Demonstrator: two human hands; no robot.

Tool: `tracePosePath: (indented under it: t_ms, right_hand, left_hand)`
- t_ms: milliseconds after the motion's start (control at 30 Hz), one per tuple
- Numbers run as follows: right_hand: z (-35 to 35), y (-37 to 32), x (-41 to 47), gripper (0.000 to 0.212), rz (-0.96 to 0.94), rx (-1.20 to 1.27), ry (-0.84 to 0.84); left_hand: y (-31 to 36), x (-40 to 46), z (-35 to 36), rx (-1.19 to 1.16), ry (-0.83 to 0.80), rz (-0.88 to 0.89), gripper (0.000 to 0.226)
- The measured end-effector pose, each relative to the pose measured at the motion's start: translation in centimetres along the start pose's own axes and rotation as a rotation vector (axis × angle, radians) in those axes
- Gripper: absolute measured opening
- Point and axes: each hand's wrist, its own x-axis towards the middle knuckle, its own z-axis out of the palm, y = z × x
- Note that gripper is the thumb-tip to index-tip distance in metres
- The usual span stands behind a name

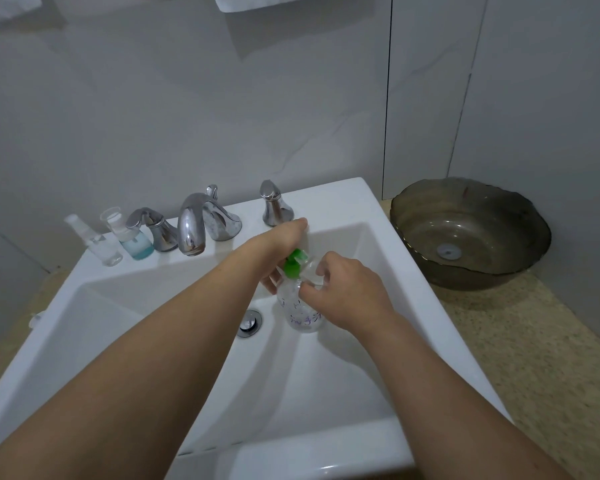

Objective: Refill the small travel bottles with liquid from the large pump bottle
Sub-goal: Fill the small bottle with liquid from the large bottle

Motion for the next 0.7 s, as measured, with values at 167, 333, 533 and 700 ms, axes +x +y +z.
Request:
tracePosePath:
  t_ms: [167, 333, 533, 700]
  right_hand:
    - [0.0, 0.1, 0.0, 0.034, 0.022, -0.05, -0.061]
    - [0.2, 0.1, 0.0, 0.034, 0.029, -0.051, -0.053]
    - [0.3, 0.2, 0.0, 0.036, 0.014, -0.056, -0.041]
    - [0.2, 0.2, 0.0, 0.036, 0.008, -0.051, -0.035]
  left_hand:
    - [-0.4, 0.9, 1.3, -0.052, 0.174, 0.071, 0.053]
    - [-0.6, 1.2, 1.6, -0.096, 0.205, 0.112, 0.054]
    - [-0.7, 0.9, 1.6, -0.107, 0.197, 0.134, 0.042]
    - [-0.5, 0.5, 1.5, -0.131, 0.163, 0.094, 0.037]
